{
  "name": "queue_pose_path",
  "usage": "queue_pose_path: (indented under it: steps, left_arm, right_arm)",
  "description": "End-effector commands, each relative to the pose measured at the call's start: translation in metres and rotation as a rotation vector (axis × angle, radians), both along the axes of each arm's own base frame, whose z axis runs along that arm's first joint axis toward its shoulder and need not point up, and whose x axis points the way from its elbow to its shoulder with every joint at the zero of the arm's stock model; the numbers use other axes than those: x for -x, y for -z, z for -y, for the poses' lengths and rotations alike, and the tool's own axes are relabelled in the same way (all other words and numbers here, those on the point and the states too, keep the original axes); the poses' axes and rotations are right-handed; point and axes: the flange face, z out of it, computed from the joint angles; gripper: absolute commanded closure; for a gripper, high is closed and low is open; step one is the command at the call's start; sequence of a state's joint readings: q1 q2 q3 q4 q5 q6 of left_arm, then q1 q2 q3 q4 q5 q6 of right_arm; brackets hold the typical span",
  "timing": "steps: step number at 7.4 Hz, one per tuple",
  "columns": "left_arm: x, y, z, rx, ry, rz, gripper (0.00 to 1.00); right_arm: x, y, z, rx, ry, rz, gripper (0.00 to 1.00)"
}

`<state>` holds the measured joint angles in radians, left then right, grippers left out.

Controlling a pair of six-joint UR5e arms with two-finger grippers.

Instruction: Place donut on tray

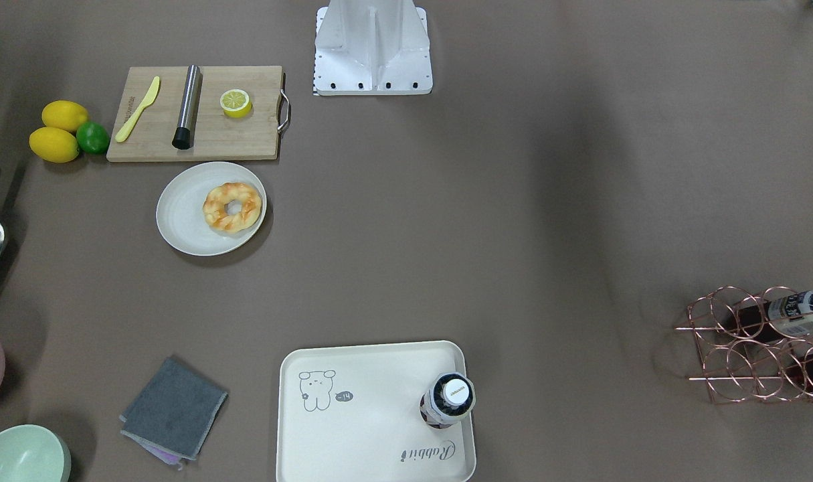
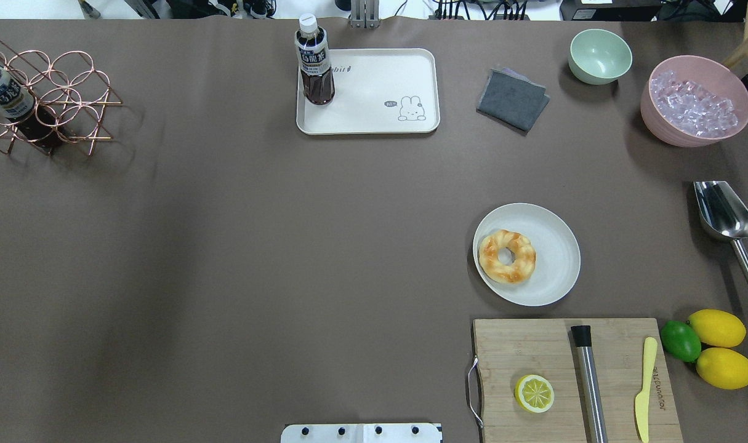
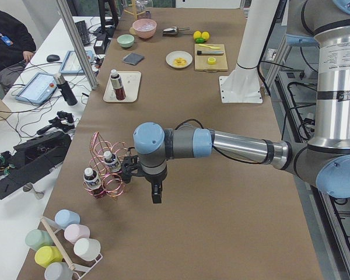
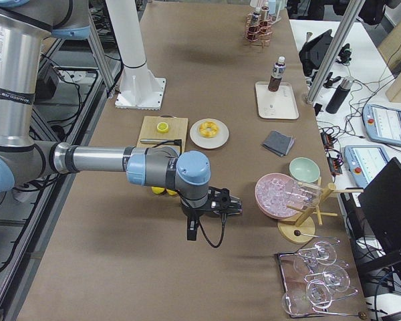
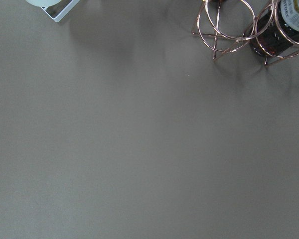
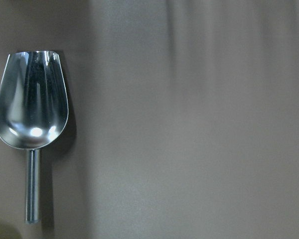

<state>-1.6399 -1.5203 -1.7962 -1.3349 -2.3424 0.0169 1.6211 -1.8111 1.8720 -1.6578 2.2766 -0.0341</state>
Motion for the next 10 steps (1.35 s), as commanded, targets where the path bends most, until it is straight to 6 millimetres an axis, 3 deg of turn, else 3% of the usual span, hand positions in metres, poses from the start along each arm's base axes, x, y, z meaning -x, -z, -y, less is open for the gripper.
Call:
queue_pose_path:
  steps: [1,3,5,8,10]
  left_arm:
    - [0.0,-0.002,-0.001,0.005,0.0,0.0,0.02]
    - [0.0,-0.004,-0.003,0.008,0.001,-0.001,0.02]
    - [0.001,-0.002,0.0,0.005,0.003,0.0,0.02]
    - [0.0,0.001,0.005,-0.002,-0.001,0.0,0.02]
    - [0.0,0.003,0.007,-0.006,-0.001,0.0,0.02]
  right_arm:
    - [0.038,0.045,0.011,0.019,-0.028,0.063,0.0]
    - [0.063,0.078,0.017,0.016,-0.023,0.142,0.0]
    - [0.102,0.103,0.027,0.014,-0.049,0.187,0.0]
    - [0.208,0.14,0.03,0.028,-0.062,0.266,0.0]
    - [0.259,0.153,0.026,0.021,-0.006,0.303,0.0]
